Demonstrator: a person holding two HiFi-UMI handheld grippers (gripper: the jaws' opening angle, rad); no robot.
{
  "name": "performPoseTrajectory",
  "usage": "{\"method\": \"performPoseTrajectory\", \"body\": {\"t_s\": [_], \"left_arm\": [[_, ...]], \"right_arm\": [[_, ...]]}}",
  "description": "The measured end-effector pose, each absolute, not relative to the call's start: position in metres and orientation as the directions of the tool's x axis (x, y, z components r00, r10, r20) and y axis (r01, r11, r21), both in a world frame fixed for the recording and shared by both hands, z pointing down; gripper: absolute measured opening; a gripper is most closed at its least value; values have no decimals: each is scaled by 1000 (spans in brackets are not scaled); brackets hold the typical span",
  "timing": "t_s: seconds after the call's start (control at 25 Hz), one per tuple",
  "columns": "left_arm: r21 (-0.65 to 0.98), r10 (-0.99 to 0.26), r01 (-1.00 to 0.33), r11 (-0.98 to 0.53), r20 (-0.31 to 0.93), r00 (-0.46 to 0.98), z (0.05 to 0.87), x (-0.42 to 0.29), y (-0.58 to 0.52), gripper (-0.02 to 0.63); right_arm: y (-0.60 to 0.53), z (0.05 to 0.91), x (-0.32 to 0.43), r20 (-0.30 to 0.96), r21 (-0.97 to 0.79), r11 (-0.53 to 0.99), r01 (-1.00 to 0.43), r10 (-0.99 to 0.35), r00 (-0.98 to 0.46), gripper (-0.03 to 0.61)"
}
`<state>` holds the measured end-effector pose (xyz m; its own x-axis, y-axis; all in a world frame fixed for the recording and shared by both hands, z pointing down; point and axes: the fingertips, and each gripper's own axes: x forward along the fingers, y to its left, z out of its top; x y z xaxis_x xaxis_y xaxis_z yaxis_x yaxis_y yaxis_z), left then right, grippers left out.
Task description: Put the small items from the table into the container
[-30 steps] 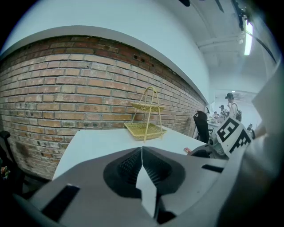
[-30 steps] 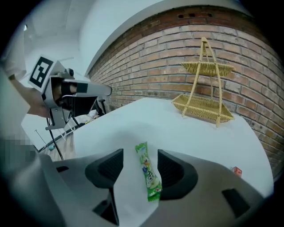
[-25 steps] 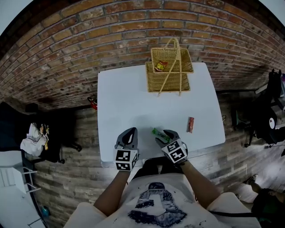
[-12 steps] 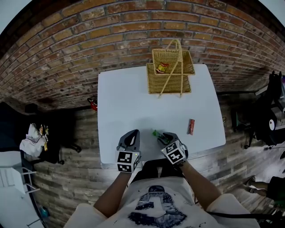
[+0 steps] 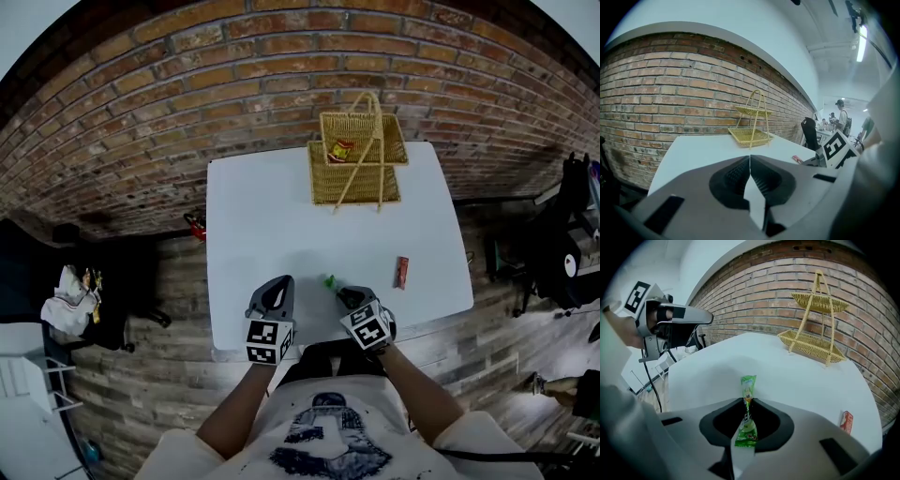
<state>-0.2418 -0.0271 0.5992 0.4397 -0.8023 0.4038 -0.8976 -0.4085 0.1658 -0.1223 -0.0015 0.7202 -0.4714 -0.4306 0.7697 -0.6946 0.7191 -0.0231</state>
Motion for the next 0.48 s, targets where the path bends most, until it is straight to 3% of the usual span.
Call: {"method": "performPoseTrajectory", "body": {"t_s": [0.48], "left_arm": [[135,-810,-888,-439,369,456,579,-237,-38,48]], "right_arm": [[-10,681,-116,722,-45,667,-744,-492,-486,71]]}}
